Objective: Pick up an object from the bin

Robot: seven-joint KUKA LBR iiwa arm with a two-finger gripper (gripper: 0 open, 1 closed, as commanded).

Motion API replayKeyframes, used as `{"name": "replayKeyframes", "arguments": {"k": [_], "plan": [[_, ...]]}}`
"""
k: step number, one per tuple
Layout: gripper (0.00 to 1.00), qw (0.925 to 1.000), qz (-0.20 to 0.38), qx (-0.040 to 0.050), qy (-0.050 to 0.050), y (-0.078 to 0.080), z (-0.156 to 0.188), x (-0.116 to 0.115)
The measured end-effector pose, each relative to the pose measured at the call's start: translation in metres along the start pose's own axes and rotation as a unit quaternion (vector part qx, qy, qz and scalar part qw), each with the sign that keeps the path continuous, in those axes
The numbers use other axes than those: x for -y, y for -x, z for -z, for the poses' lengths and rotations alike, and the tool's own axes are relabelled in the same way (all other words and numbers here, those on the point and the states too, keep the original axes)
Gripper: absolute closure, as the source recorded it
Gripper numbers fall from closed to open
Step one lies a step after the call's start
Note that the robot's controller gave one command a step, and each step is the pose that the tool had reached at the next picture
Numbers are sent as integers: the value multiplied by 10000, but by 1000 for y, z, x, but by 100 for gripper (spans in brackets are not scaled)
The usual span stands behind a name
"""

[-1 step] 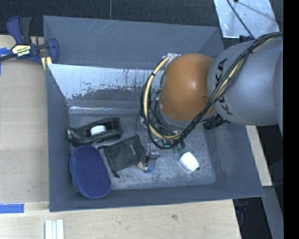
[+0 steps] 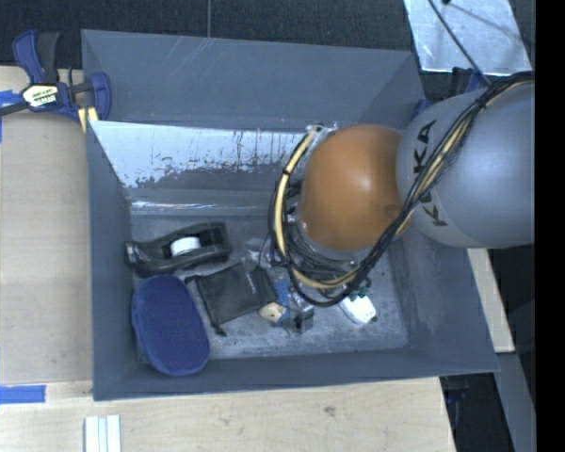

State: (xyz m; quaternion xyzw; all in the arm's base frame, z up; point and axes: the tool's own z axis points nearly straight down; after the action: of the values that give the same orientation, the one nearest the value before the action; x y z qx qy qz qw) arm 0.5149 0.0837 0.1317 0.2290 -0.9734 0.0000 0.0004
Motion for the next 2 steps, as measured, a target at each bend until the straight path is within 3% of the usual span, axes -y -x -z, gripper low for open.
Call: {"name": "replayKeyframes", "arguments": {"k": [1, 2], "plan": [[100, 10000, -10, 5, 0, 0, 1, 0], [0, 10000, -10, 3, 0, 0, 1, 0]]}}
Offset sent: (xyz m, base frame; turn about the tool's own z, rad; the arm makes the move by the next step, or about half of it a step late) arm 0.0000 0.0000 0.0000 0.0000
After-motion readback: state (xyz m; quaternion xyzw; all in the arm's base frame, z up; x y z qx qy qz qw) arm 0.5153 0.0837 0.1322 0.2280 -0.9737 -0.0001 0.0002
